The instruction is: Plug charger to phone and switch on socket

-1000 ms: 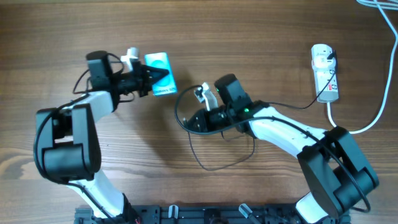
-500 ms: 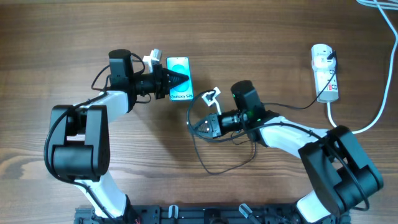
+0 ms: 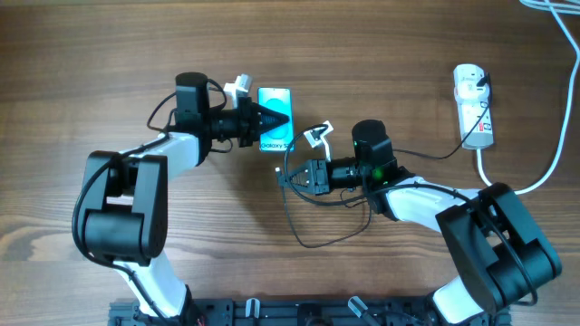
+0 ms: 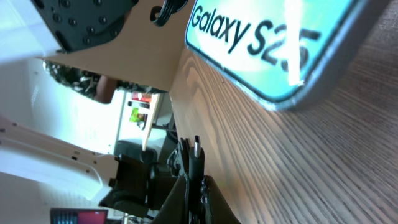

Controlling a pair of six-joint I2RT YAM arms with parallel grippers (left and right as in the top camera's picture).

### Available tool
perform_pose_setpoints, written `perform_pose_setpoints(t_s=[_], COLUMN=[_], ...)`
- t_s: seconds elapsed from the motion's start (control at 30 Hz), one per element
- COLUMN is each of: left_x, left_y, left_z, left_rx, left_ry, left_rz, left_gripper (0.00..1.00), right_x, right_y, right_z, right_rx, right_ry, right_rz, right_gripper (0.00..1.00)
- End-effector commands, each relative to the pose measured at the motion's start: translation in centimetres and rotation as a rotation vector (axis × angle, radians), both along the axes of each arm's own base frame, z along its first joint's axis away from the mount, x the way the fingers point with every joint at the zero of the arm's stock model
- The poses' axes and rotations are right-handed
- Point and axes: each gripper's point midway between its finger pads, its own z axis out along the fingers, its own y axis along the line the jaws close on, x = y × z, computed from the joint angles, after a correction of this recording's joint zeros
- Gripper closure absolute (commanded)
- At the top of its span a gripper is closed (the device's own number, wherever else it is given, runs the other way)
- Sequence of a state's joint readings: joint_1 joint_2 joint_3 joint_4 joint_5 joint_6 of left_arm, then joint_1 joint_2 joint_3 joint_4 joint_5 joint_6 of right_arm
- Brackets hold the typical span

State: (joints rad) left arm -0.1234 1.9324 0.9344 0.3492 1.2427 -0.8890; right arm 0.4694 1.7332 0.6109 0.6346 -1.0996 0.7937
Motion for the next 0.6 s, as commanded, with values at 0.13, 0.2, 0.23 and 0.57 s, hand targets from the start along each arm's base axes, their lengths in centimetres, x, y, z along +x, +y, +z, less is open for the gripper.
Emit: perform_pose_setpoints(t_s=[0.13,0.2,0.23,0.57], left_x=[0.8,0.9,1.1,1.9], left_y=[-0.3,-0.3,-0.3,-0.3], left_z=[1.4,1.5,1.6,2.6], left_rx=[-0.027,-0.03,-0.031,-0.05], left_ry=[0.002,0.004,0.009,-0.01], left_rz=[0.012,0.02,0.027,0.053], left_gripper=[0.96,0.96,0.96,0.96], right_x=[0.0,0.2,0.2,1.0], right_y=[0.1,0.1,0.1,-0.1], right_z=[2.2,2.4,2.5,2.5], right_rx=[0.064,0.068,0.069,0.068], right_ry=[0.055,0.068,0.068,0.097], right_rz=[-0.012,-0.023,-0.025,-0.069], right_gripper=[0.96,0.96,0.96,0.96])
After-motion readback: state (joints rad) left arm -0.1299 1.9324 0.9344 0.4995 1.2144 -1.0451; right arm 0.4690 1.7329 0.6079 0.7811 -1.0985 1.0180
